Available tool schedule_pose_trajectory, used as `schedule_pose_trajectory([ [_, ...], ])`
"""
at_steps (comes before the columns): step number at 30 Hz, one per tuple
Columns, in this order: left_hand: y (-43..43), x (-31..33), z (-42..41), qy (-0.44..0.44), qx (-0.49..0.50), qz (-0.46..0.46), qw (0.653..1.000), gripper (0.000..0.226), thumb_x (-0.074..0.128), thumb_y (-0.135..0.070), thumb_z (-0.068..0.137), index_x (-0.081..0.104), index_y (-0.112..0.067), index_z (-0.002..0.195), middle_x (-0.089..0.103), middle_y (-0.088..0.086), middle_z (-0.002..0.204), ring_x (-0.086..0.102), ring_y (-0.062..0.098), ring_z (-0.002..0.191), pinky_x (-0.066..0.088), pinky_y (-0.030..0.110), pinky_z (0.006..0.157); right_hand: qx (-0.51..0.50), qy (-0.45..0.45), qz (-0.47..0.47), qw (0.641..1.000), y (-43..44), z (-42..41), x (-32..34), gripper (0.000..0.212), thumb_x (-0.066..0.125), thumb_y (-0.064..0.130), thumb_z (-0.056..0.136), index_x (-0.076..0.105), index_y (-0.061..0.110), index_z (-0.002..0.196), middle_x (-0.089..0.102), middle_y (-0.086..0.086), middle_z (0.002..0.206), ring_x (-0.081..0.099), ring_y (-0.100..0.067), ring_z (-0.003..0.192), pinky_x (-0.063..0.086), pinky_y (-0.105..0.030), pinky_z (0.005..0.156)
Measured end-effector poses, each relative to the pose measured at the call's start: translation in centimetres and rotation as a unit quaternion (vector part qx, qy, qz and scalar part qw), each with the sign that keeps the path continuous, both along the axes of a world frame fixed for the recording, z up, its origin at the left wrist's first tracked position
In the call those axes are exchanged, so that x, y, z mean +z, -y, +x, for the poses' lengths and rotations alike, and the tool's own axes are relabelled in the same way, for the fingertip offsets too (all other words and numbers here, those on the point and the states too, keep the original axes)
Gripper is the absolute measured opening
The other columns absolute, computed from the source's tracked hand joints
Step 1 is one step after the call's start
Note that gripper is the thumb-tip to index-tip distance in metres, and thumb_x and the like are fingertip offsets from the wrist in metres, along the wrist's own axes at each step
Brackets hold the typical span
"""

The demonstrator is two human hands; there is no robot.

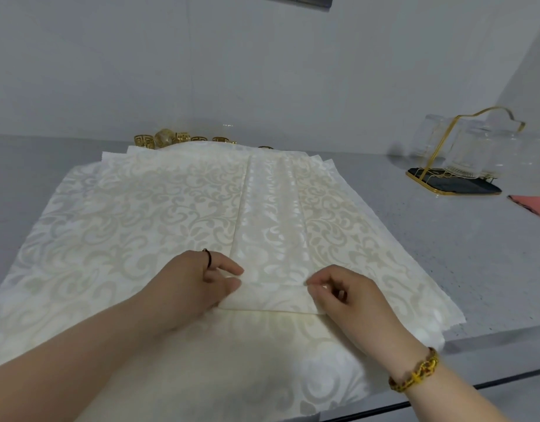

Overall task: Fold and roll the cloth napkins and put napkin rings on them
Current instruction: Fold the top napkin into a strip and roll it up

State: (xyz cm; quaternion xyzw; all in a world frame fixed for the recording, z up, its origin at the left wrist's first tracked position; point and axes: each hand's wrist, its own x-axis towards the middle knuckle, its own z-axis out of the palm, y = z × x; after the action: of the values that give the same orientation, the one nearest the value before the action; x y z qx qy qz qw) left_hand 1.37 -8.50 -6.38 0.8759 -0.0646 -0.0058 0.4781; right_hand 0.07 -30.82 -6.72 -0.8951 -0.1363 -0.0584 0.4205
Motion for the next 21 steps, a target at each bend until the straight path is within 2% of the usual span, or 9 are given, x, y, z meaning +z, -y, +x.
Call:
schedule_pose_trajectory([
  [5,0.1,0.0,0.6,0.002,-0.018,0.025,1.000,0.016,0.061,-0.020,0.085,0.058,-0.033,0.077,0.049,-0.016,0.039,0.048,-0.003,0.039,0.038,0.006,0.044,-0.028,0.049,-0.048,0.997,-0.2,0.1,-0.4,0.029,0.060,0.019,0.085,0.039,0.034,0.072,0.045,0.011,0.069,0.046,0.002,0.067,0.039,-0.012,0.064],
  [8,-0.2,0.2,0.6,-0.006,-0.029,0.039,0.999,0.017,0.065,-0.021,0.083,0.056,-0.034,0.078,0.051,-0.019,0.042,0.049,-0.003,0.041,0.038,0.007,0.045,-0.002,0.091,-0.066,0.994,-0.1,0.6,-1.1,0.029,0.064,0.015,0.080,0.046,0.031,0.065,0.048,0.011,0.073,0.047,-0.002,0.078,0.039,-0.010,0.068],
  [10,-0.2,0.3,0.7,0.007,-0.027,0.058,0.998,0.017,0.066,-0.025,0.082,0.054,-0.036,0.078,0.052,-0.020,0.044,0.051,-0.001,0.045,0.039,0.007,0.049,0.035,0.173,-0.119,0.977,0.2,1.1,-1.5,0.014,0.059,0.022,0.079,0.058,0.023,0.065,0.056,0.008,0.075,0.048,-0.007,0.075,0.039,-0.011,0.071],
  [12,-0.1,0.0,0.7,0.125,-0.038,0.152,0.980,0.017,0.061,-0.032,0.083,0.052,-0.042,0.074,0.051,-0.020,0.050,0.048,0.002,0.059,0.037,0.006,0.062,0.072,0.236,-0.181,0.952,0.7,1.4,-1.8,0.025,0.053,0.030,0.084,0.067,0.016,0.070,0.063,0.005,0.076,0.047,-0.005,0.074,0.039,-0.015,0.071],
  [13,0.0,-0.1,0.8,0.218,-0.055,0.229,0.947,0.015,0.056,-0.033,0.083,0.054,-0.044,0.072,0.050,-0.023,0.054,0.045,0.002,0.065,0.034,0.004,0.069,0.096,0.252,-0.208,0.940,1.1,1.4,-2.0,0.033,0.048,0.035,0.090,0.070,0.015,0.075,0.065,0.005,0.077,0.048,-0.006,0.075,0.039,-0.017,0.072],
  [15,-0.4,-0.5,0.8,0.341,-0.117,0.279,0.890,0.023,0.047,-0.036,0.081,0.066,-0.036,0.069,0.056,-0.025,0.065,0.045,0.002,0.073,0.031,0.006,0.076,0.128,0.278,-0.237,0.922,1.9,1.4,-1.8,0.044,0.039,0.045,0.093,0.072,0.016,0.084,0.068,0.007,0.084,0.050,-0.007,0.082,0.039,-0.020,0.075],
  [18,-1.3,-1.3,0.6,0.366,-0.176,0.299,0.863,0.052,0.026,-0.050,0.094,0.072,-0.030,0.081,0.065,-0.019,0.076,0.046,-0.001,0.083,0.026,0.008,0.087,0.130,0.289,-0.263,0.911,2.6,1.5,-1.5,0.041,0.040,0.048,0.092,0.070,0.019,0.089,0.069,0.010,0.087,0.050,-0.004,0.085,0.037,-0.016,0.080],
  [20,-1.3,-1.6,0.6,0.357,-0.145,0.312,0.868,0.044,0.031,-0.053,0.088,0.071,-0.034,0.086,0.065,-0.021,0.076,0.046,-0.001,0.086,0.022,0.004,0.088,0.107,0.257,-0.248,0.928,2.4,1.6,-1.2,0.030,0.050,0.043,0.084,0.071,0.021,0.088,0.068,0.013,0.080,0.051,0.000,0.080,0.034,-0.010,0.080],
  [21,-1.0,-1.3,0.6,0.343,-0.125,0.308,0.878,0.034,0.038,-0.051,0.079,0.069,-0.038,0.086,0.064,-0.023,0.073,0.048,-0.002,0.084,0.026,0.002,0.085,0.092,0.223,-0.222,0.945,2.1,1.6,-1.0,0.028,0.052,0.040,0.080,0.072,0.022,0.089,0.067,0.015,0.076,0.052,0.000,0.079,0.033,-0.007,0.081],
])
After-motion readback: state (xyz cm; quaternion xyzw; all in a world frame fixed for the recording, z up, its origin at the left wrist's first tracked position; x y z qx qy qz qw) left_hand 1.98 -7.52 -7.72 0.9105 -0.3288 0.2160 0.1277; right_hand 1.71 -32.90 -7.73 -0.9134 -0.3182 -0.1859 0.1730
